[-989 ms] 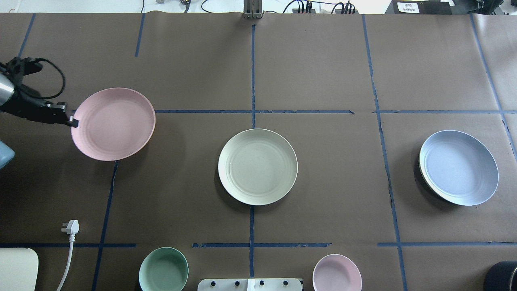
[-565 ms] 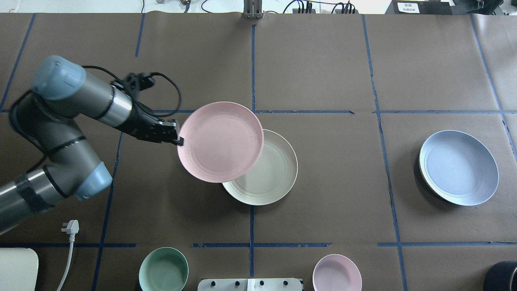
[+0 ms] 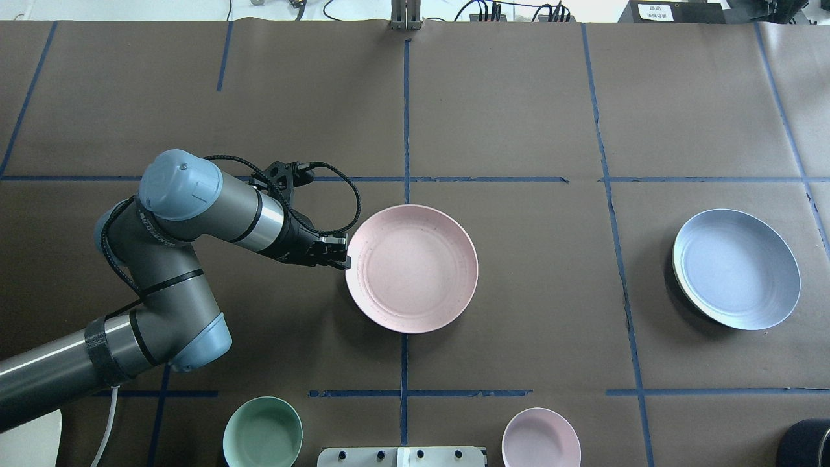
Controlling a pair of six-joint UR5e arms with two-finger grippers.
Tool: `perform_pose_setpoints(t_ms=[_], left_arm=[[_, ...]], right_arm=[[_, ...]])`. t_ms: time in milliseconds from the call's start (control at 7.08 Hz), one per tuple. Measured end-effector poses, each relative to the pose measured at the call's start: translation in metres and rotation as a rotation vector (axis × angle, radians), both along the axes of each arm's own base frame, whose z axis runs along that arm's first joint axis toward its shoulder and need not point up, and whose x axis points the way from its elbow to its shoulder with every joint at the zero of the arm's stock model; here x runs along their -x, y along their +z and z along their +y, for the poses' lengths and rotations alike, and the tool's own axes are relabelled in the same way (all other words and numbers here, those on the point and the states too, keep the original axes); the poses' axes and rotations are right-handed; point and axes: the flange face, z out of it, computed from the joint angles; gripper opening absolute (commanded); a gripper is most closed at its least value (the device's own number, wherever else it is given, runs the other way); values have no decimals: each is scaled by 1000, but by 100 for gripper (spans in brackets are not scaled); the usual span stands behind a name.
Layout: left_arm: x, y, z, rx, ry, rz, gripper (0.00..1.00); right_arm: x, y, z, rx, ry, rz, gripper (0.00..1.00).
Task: Stack three plates with pink and blue
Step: 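Release the pink plate with the left gripper while the right gripper reaches the blue plate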
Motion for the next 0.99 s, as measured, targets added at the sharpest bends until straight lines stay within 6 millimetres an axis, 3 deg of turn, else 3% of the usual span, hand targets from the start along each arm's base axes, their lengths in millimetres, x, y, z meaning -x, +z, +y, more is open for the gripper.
perform_pose_setpoints(t_ms=[283, 424, 707, 848, 989], left_arm=[[0, -1, 1, -17, -39, -2, 100], [9, -10, 1, -29, -55, 16, 100], [30, -25, -5, -43, -88, 44, 100], [34, -26, -8, -44, -97, 47, 100], [36, -26, -10, -43, -102, 47, 100]], right_arm=[[10, 0, 0, 12, -11, 2, 100], [23, 0, 1, 34, -5, 9, 100], [68, 9, 17, 37, 70, 47, 100], [89, 32, 32, 20, 117, 44, 98], [99, 56, 45, 13, 152, 22, 88]])
